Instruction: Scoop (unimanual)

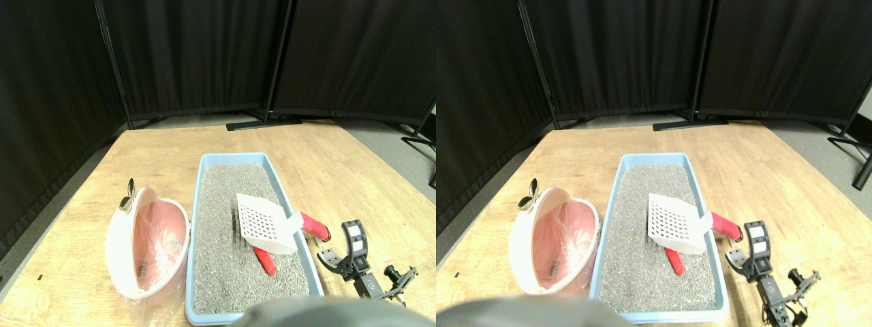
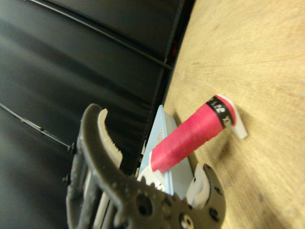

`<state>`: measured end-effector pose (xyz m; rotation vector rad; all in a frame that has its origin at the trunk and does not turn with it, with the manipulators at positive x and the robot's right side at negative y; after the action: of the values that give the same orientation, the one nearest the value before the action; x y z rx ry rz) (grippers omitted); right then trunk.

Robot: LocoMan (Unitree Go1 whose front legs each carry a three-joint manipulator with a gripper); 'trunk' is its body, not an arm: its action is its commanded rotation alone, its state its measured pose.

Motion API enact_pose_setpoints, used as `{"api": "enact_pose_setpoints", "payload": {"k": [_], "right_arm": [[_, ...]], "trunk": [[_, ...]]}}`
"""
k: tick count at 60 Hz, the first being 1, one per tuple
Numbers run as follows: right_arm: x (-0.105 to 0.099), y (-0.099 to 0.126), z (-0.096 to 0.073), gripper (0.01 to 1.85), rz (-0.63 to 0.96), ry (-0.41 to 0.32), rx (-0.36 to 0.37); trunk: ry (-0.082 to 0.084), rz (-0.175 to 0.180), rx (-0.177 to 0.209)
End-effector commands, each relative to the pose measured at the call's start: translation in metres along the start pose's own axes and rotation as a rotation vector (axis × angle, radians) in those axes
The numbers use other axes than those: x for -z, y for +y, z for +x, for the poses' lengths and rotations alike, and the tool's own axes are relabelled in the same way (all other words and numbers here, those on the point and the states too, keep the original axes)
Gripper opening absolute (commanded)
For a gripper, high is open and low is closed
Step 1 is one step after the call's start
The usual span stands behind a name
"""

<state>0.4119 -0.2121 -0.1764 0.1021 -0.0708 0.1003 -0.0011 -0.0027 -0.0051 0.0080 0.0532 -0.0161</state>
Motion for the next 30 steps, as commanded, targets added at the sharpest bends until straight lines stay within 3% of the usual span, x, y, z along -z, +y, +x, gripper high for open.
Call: {"api": "enact_pose_setpoints", "payload": {"k": [1, 22, 30], "right_arm": [[-0.003, -0.002, 0.006, 0.97, 0.046, -0.008, 0.001], [0.012, -0.006, 0.019, 0.97, 0.123, 0.082, 0.068], [0.017, -0.006, 0.026, 0.94, 0.132, 0.106, 0.062]], "trunk": [[0.006, -0.015, -0.007], [0.014, -0.02, -0.014], [0.02, -0.021, -0.016]]}}
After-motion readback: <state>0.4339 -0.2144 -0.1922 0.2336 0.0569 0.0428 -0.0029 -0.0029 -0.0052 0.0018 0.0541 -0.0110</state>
